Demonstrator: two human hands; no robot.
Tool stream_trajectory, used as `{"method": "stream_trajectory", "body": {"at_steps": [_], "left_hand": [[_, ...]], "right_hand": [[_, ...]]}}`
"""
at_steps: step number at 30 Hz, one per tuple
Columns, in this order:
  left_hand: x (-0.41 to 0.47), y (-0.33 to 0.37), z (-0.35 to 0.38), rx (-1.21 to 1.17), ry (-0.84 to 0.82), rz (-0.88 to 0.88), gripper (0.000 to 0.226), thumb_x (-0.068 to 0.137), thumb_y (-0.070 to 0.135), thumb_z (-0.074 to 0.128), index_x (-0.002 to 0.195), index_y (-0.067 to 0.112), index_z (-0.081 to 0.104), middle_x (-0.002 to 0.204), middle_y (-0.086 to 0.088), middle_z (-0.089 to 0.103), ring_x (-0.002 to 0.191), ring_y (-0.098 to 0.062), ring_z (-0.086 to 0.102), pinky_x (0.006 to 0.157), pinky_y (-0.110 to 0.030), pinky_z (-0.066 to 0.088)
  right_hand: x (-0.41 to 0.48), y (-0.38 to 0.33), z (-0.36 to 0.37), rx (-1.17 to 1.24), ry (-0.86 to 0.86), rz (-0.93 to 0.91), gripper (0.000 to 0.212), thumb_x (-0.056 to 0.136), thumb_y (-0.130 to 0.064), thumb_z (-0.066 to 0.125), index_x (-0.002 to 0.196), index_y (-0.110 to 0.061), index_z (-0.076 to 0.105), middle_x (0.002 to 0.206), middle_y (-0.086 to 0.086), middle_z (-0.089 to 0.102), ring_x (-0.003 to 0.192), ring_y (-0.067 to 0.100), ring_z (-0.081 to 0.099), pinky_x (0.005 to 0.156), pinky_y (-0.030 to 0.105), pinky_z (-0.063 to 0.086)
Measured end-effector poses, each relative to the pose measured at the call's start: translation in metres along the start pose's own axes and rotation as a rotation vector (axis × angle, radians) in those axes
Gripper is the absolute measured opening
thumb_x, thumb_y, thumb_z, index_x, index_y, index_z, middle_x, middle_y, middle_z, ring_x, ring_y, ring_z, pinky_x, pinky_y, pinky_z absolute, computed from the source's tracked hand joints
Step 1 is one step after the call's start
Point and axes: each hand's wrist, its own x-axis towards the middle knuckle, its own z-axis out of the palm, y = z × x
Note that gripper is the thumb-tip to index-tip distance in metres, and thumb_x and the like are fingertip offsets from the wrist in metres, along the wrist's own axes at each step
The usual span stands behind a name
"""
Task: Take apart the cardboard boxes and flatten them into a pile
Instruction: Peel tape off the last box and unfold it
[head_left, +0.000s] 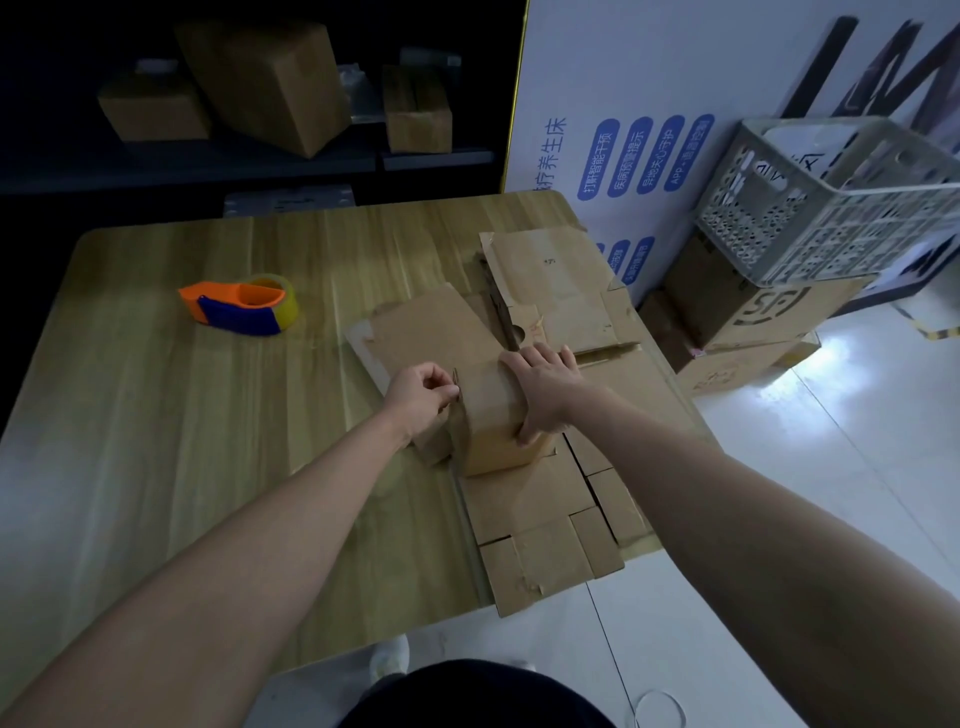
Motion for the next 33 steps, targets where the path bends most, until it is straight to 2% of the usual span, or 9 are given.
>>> {"method": "stream_trajectory", "body": {"at_steps": [4, 8, 10, 15, 17, 22, 25, 27, 33], "left_hand": [[-0.006, -0.003, 0.001, -0.002, -0.011, 0.037, 0.023, 0.089, -0.001, 0.059, 0.075, 0.016, 0.053, 0.068, -0.003, 0.053, 0.062, -0.011, 0.048, 0.062, -0.022, 0.043], [-0.009, -0.005, -0.003, 0.026, 0.018, 0.092, 0.010, 0.087, 0.002, 0.063, 0.082, 0.011, 0.061, 0.072, 0.001, 0.057, 0.070, -0.013, 0.050, 0.073, -0.027, 0.045], [-0.009, -0.004, -0.003, 0.037, 0.028, 0.079, 0.006, 0.086, 0.002, 0.064, 0.084, 0.007, 0.062, 0.070, 0.002, 0.055, 0.069, -0.014, 0.049, 0.072, -0.027, 0.044], [-0.004, 0.000, 0.000, 0.145, 0.004, 0.086, 0.034, 0.087, -0.004, 0.059, 0.063, 0.019, 0.049, 0.064, 0.003, 0.049, 0.071, -0.016, 0.044, 0.063, -0.024, 0.036], [-0.007, -0.002, 0.003, 0.123, -0.026, 0.083, 0.036, 0.088, -0.007, 0.054, 0.064, 0.018, 0.046, 0.065, 0.002, 0.046, 0.071, -0.015, 0.042, 0.064, -0.024, 0.034], [-0.018, -0.004, 0.001, -0.009, -0.068, 0.076, 0.035, 0.090, -0.011, 0.049, 0.065, 0.014, 0.046, 0.065, -0.001, 0.041, 0.062, -0.010, 0.037, 0.052, -0.009, 0.032], [-0.019, 0.000, -0.006, 0.006, -0.127, 0.052, 0.021, 0.090, 0.010, 0.061, 0.072, 0.010, 0.050, 0.069, -0.005, 0.047, 0.065, -0.013, 0.044, 0.061, -0.020, 0.040], [-0.017, 0.003, -0.008, 0.081, -0.141, 0.030, 0.024, 0.085, 0.024, 0.070, 0.076, 0.010, 0.052, 0.068, -0.003, 0.049, 0.065, -0.014, 0.045, 0.064, -0.027, 0.040], [-0.015, 0.013, 0.001, 0.226, -0.061, 0.026, 0.032, 0.085, 0.013, 0.067, 0.062, 0.013, 0.045, 0.061, 0.000, 0.041, 0.065, -0.018, 0.040, 0.060, -0.028, 0.033]], "right_hand": [[0.002, 0.000, -0.001, -0.016, 0.002, 0.002, 0.113, 0.060, -0.044, 0.085, 0.148, -0.025, 0.016, 0.149, 0.005, 0.028, 0.143, 0.030, 0.014, 0.117, 0.054, 0.004], [0.002, -0.001, -0.003, -0.006, 0.000, -0.004, 0.112, 0.060, -0.044, 0.085, 0.147, -0.025, 0.017, 0.148, 0.004, 0.029, 0.141, 0.030, 0.015, 0.117, 0.053, 0.005], [0.001, -0.001, -0.002, -0.004, 0.004, -0.002, 0.112, 0.060, -0.043, 0.085, 0.147, -0.025, 0.017, 0.147, 0.005, 0.029, 0.141, 0.030, 0.015, 0.116, 0.052, 0.005], [-0.002, -0.003, 0.000, -0.018, 0.000, 0.013, 0.114, 0.060, -0.043, 0.086, 0.148, -0.024, 0.016, 0.149, 0.005, 0.027, 0.142, 0.030, 0.014, 0.117, 0.053, 0.004], [-0.004, -0.003, -0.001, -0.033, -0.009, 0.020, 0.114, 0.060, -0.042, 0.086, 0.148, -0.024, 0.016, 0.148, 0.005, 0.028, 0.142, 0.030, 0.017, 0.117, 0.053, 0.005], [-0.007, -0.008, -0.001, -0.069, -0.019, 0.027, 0.114, 0.059, -0.041, 0.087, 0.147, -0.025, 0.017, 0.146, 0.005, 0.030, 0.138, 0.031, 0.023, 0.117, 0.053, 0.009], [-0.007, -0.009, -0.002, -0.067, -0.017, 0.040, 0.114, 0.059, -0.041, 0.086, 0.148, -0.025, 0.016, 0.147, 0.005, 0.030, 0.138, 0.031, 0.024, 0.117, 0.054, 0.009], [-0.006, -0.011, -0.002, -0.085, -0.018, 0.040, 0.115, 0.059, -0.041, 0.086, 0.148, -0.024, 0.016, 0.147, 0.005, 0.031, 0.138, 0.032, 0.024, 0.117, 0.054, 0.009], [-0.007, -0.013, -0.002, -0.120, -0.034, 0.056, 0.116, 0.059, -0.040, 0.087, 0.148, -0.023, 0.015, 0.147, 0.006, 0.029, 0.138, 0.033, 0.025, 0.116, 0.055, 0.012]]}}
